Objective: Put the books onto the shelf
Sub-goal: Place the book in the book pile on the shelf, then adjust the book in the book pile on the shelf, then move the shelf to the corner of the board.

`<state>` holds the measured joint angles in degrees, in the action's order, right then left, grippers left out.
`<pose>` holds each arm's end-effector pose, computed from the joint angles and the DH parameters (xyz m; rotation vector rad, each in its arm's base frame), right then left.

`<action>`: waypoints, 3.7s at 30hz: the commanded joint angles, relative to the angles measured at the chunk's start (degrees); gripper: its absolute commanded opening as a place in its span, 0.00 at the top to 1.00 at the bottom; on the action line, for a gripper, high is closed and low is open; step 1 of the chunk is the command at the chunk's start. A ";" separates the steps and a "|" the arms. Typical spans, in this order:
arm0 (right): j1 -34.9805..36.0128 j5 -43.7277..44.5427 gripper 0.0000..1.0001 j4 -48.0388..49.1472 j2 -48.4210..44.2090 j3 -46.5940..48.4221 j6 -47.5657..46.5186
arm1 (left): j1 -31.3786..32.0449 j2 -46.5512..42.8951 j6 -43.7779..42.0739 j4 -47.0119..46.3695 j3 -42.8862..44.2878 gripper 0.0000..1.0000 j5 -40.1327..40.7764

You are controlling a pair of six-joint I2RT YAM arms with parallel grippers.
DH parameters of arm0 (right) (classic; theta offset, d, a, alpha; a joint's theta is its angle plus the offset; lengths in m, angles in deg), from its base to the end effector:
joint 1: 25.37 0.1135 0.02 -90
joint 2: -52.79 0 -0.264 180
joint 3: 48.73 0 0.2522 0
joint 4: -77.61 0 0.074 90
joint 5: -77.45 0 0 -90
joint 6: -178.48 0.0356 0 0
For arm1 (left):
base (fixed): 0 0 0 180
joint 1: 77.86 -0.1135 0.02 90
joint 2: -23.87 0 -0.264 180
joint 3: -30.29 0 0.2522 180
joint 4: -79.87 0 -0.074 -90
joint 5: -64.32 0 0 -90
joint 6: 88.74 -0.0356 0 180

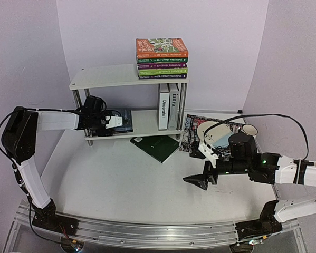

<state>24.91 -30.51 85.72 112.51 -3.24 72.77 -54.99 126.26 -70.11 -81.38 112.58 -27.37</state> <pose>0.1440 0.1905 0.2680 -1.1323 1.2991 0.7129 0.3671 -0.1560 0.2159 1.6837 1.5415 0.4180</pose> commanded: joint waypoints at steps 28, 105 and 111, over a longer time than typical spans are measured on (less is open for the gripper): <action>0.22 -1.32 0.02 0.63 0.28 1.81 0.59 | -0.35 3.08 1.26 5.46 5.62 0.28 -0.45; -0.07 30.88 0.02 5.75 34.45 18.69 56.76 | 8.78 -3.20 140.85 -40.78 -27.92 1.00 3.40; -0.10 31.39 0.02 6.35 34.33 17.98 57.14 | 8.39 2.60 154.48 -57.82 -34.16 1.00 3.11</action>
<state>24.84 -0.79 90.59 146.44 14.90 128.83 -46.42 125.61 71.90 -122.89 82.17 -24.15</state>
